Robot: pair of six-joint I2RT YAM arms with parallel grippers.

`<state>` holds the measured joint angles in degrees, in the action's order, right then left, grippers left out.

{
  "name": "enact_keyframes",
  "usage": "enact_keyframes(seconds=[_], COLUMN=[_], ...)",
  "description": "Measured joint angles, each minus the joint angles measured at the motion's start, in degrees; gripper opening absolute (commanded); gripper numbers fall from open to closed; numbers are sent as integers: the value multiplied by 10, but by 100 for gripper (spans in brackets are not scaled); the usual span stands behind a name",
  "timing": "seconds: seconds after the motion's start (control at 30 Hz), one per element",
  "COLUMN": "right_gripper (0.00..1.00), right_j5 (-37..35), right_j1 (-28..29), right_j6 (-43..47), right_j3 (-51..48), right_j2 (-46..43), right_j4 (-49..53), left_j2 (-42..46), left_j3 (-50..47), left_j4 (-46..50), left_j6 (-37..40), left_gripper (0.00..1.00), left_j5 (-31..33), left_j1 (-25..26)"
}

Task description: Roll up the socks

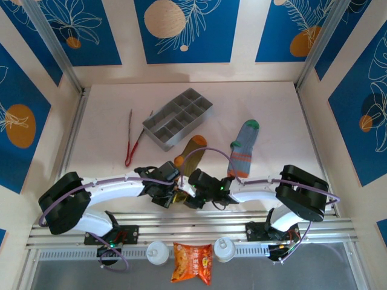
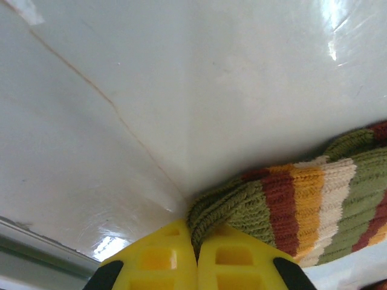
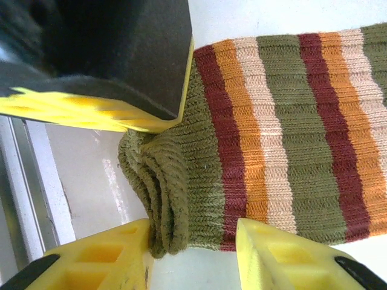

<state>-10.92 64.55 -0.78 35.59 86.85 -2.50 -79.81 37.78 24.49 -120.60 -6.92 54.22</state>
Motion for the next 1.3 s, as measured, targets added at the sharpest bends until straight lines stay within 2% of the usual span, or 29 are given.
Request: enact_keyframes(seconds=[0.2, 0.37, 0.53, 0.67, 1.13, 1.3], right_gripper=[50, 61, 63, 63, 64, 55], right_j5=[-1, -5, -7, -9, -55, -52], right_j1=[-2, -11, -9, 0, 32, 39], right_j6=[-22, -43, -35, -9, 85, 90], right_j3=[-19, -100, -132, -132, -87, -71], right_j2=[-13, -111, -151, -141, -11, 0], right_j4=[-30, -68, -93, -113, -198, -216], left_j2=[9, 21, 22, 22, 21, 14], left_j3=[-2, -2, -2, -2, 6, 9], left_j4=[-7, -15, -4, 5, 47, 48], left_j6=[2, 7, 7, 7, 7, 7], left_gripper=[1, 1, 1, 1, 2, 2], left_j5=[0, -6, -21, -35, -51, -56], left_j1=[0, -1, -15, -31, -54, -59])
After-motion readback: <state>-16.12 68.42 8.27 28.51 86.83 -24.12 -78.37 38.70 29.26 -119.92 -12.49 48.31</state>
